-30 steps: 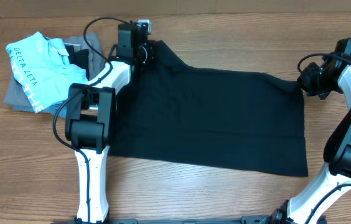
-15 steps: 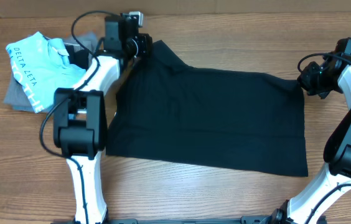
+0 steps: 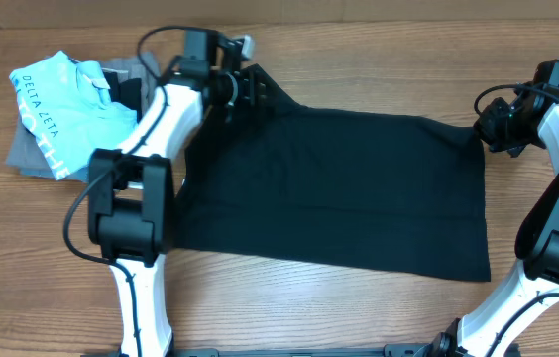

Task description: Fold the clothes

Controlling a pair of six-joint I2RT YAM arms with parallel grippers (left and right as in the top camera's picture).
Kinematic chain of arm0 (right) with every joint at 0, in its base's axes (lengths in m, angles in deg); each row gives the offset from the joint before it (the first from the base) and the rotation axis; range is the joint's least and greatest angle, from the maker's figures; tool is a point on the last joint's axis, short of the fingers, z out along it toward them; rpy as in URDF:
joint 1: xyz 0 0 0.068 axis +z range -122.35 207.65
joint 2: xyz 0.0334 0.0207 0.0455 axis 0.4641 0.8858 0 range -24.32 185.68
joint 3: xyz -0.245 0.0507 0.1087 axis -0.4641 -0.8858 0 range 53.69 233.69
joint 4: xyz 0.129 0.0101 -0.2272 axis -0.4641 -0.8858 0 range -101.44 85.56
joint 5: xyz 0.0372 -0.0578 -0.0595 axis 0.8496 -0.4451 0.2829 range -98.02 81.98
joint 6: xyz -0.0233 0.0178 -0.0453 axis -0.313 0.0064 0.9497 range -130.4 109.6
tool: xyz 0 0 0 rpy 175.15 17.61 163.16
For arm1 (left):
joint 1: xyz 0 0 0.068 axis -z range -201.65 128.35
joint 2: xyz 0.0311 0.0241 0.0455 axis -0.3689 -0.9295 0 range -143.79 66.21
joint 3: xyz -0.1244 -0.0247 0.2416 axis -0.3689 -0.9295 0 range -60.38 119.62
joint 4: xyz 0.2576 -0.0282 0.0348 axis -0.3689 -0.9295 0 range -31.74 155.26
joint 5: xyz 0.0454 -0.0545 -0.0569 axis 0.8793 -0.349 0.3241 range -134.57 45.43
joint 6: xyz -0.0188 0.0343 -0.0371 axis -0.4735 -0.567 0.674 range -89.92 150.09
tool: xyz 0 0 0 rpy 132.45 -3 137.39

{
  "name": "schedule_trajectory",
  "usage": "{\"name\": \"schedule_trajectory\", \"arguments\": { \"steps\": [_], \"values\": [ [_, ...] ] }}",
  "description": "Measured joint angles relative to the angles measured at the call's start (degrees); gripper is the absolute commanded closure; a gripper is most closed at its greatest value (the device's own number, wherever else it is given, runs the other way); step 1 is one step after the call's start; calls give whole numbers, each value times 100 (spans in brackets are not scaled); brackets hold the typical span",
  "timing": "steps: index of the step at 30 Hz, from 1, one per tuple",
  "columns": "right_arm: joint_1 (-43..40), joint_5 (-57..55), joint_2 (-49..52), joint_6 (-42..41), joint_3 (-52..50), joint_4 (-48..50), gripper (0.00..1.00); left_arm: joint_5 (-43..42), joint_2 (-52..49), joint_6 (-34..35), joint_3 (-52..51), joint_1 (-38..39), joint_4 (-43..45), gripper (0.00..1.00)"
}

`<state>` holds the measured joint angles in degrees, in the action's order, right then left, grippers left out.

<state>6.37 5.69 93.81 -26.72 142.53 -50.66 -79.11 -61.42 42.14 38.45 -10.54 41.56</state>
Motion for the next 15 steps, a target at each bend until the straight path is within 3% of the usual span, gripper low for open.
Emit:
{"name": "schedule_trajectory", "arguments": {
  "steps": [2,7,11,15],
  "values": [
    [0,0,0,2,0,-24,96,57,0,0,0,212,-179,43],
    [0,0,0,2,0,-28,96,831,0,-157,0,520,-382,44],
    [0,2,0,2,0,-33,96,1932,0,-483,0,588,-256,43],
    [0,2,0,2,0,-28,96,2249,0,-957,0,643,-243,41]
  ]
}}
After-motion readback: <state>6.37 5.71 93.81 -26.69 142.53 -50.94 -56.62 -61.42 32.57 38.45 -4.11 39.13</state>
